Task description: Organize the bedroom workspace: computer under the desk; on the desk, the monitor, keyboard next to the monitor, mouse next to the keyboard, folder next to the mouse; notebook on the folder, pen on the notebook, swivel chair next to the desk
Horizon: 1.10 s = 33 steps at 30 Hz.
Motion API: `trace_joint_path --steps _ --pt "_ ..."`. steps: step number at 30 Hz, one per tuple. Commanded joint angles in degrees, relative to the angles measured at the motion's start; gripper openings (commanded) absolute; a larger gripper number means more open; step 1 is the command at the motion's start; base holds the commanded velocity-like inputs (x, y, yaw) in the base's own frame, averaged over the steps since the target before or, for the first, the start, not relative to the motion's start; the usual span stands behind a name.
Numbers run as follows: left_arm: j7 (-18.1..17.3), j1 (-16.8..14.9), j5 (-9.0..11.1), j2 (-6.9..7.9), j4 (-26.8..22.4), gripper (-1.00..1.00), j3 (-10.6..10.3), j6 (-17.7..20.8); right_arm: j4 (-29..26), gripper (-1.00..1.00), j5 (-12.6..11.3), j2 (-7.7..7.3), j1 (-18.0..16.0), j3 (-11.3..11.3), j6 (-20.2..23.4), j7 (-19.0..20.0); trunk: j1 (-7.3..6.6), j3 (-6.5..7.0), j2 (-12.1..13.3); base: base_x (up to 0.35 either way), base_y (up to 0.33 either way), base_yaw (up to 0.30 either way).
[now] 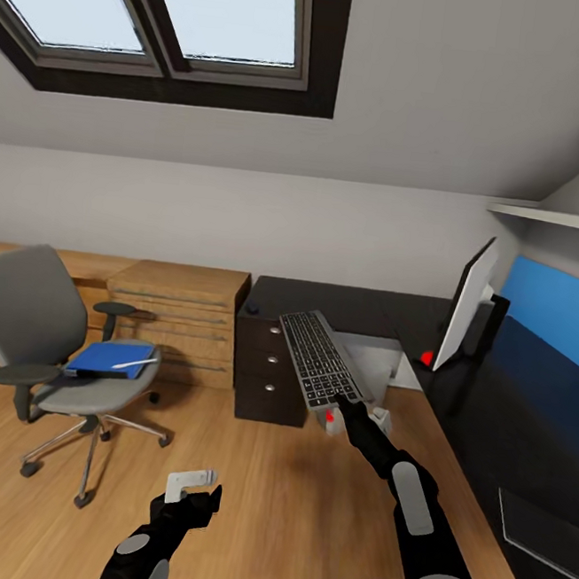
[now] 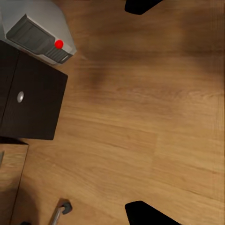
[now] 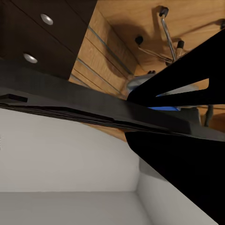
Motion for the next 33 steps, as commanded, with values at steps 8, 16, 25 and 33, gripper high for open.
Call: trace_joint_path --steps 8,16,25,33 --pt "0.6 -0.04 0.56 0.02 -0.08 1.0 -0.12 0.2 -0.01 -1.0 -0.61 0.07 -0.06 -0.27 0.52 0.17 0.03 -0.06 -0.03 0.326 0.002 0.0" --pt "0.61 -0.04 0.49 0.02 -0.08 1.0 -0.13 0.12 -0.05 -1.0 -0.61 -0.17 -0.06 -0.33 1.0 0.36 0.03 -0.06 -0.03 0.328 0.0 0.0" --pt "0.62 -0.04 0.51 0.02 -0.08 1.0 -0.13 0.07 -0.14 -1.0 -0.48 -0.3 -0.06 -0.37 0.95 0.35 0.03 -0.06 -0.03 0.328 0.002 0.0" --pt "0.61 -0.04 0.54 0.02 -0.08 1.0 -0.04 0.11 0.2 -1.0 -0.66 0.13 -0.06 -0.29 0.53 0.18 0.03 -0.06 -0.03 0.328 0.109 0.0"
